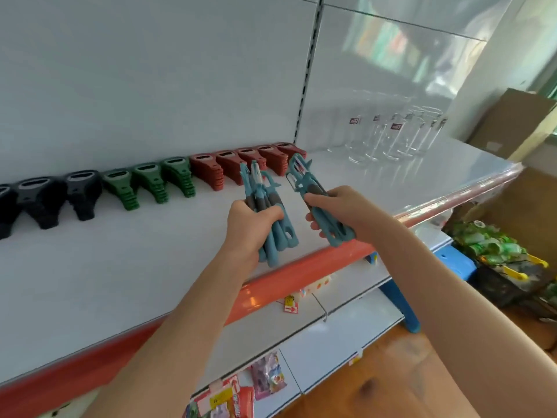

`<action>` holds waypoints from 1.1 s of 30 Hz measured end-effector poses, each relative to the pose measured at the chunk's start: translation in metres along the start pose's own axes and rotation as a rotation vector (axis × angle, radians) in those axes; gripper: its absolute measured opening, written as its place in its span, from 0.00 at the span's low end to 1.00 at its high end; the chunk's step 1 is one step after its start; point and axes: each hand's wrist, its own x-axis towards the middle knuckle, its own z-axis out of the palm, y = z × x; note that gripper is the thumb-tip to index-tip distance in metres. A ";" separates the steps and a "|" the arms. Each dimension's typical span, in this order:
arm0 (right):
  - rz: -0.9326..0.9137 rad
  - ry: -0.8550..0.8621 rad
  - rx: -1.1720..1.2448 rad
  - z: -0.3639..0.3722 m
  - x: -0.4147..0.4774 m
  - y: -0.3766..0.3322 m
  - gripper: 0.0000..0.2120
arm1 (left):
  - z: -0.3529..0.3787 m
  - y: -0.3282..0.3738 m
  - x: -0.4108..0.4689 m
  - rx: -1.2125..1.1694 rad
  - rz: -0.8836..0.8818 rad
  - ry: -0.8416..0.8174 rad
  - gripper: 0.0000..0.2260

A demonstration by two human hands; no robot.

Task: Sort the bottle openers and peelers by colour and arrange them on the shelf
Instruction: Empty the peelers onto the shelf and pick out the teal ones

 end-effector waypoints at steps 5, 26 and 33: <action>-0.013 -0.152 0.028 -0.030 0.027 0.008 0.15 | 0.036 -0.008 0.007 0.033 -0.009 0.136 0.09; -0.290 -0.062 -0.449 -0.042 0.064 0.025 0.17 | 0.082 -0.014 0.026 0.553 0.120 0.470 0.13; -0.388 -0.056 -0.466 -0.055 0.062 0.028 0.17 | 0.060 -0.016 0.019 0.780 0.253 0.325 0.11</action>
